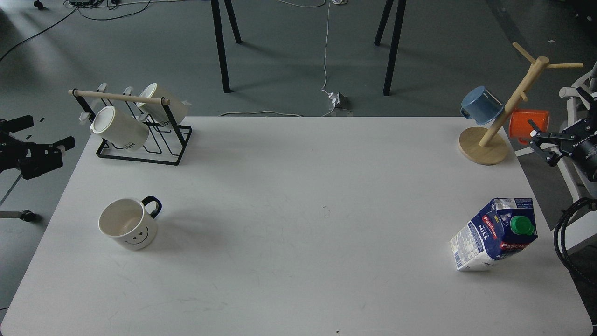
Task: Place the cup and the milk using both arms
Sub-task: 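Reach the left gripper toward the white smiley mug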
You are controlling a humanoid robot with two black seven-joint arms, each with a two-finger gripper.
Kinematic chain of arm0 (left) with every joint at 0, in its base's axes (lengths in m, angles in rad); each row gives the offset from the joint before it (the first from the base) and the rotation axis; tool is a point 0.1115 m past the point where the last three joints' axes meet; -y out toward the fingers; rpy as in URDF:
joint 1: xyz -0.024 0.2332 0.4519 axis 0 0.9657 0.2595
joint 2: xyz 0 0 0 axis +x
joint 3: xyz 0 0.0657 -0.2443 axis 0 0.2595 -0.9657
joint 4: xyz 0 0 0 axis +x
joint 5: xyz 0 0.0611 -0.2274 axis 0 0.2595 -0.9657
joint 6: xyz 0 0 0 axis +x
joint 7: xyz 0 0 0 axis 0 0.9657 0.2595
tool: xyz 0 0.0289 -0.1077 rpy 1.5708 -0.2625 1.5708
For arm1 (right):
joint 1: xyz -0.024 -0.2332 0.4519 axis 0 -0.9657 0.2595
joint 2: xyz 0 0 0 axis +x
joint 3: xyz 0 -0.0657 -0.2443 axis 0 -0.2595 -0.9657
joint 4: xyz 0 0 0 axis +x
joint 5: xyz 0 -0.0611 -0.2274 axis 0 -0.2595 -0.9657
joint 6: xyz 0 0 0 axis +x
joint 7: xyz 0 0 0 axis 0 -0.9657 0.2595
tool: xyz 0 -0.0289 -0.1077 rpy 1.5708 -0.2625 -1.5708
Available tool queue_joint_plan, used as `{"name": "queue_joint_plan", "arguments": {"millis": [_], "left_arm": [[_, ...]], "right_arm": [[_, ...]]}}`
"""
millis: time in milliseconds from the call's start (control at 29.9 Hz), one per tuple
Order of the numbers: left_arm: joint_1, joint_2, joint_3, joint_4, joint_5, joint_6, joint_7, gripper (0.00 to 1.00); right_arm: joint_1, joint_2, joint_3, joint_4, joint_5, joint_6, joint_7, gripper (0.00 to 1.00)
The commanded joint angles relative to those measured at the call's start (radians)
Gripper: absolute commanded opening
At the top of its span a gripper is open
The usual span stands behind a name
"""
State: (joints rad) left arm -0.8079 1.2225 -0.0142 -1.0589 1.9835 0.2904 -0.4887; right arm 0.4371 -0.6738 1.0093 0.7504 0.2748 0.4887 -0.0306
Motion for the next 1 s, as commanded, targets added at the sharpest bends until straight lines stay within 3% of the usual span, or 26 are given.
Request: {"name": "queue_joint_plan", "arguments": {"millis": [0, 267, 668, 969], "left_arm": [[0.015, -0.003, 0.002, 0.011, 0.003, 0.003, 0.0, 1.0], [0.052, -0.063, 0.002, 0.049, 0.017, 0.022, 0.0, 1.0], [0.144, -0.257, 0.003, 0.267, 0.015, 0.024, 0.0, 1.0], [0.187, -0.276, 0.003, 0.26, 0.011, 0.012, 0.0, 0.99]], "right_arm": [[0.0, 0.003, 0.002, 0.001, 0.001, 0.0, 0.0, 0.99], [-0.001, 0.005, 0.005, 0.0, 0.001, 0.0, 0.006, 0.99], [-0.018, -0.003, 0.006, -0.003, 0.001, 0.0, 0.008, 0.99], [-0.018, -0.003, 0.006, -0.003, 0.001, 0.0, 0.008, 0.99]]}}
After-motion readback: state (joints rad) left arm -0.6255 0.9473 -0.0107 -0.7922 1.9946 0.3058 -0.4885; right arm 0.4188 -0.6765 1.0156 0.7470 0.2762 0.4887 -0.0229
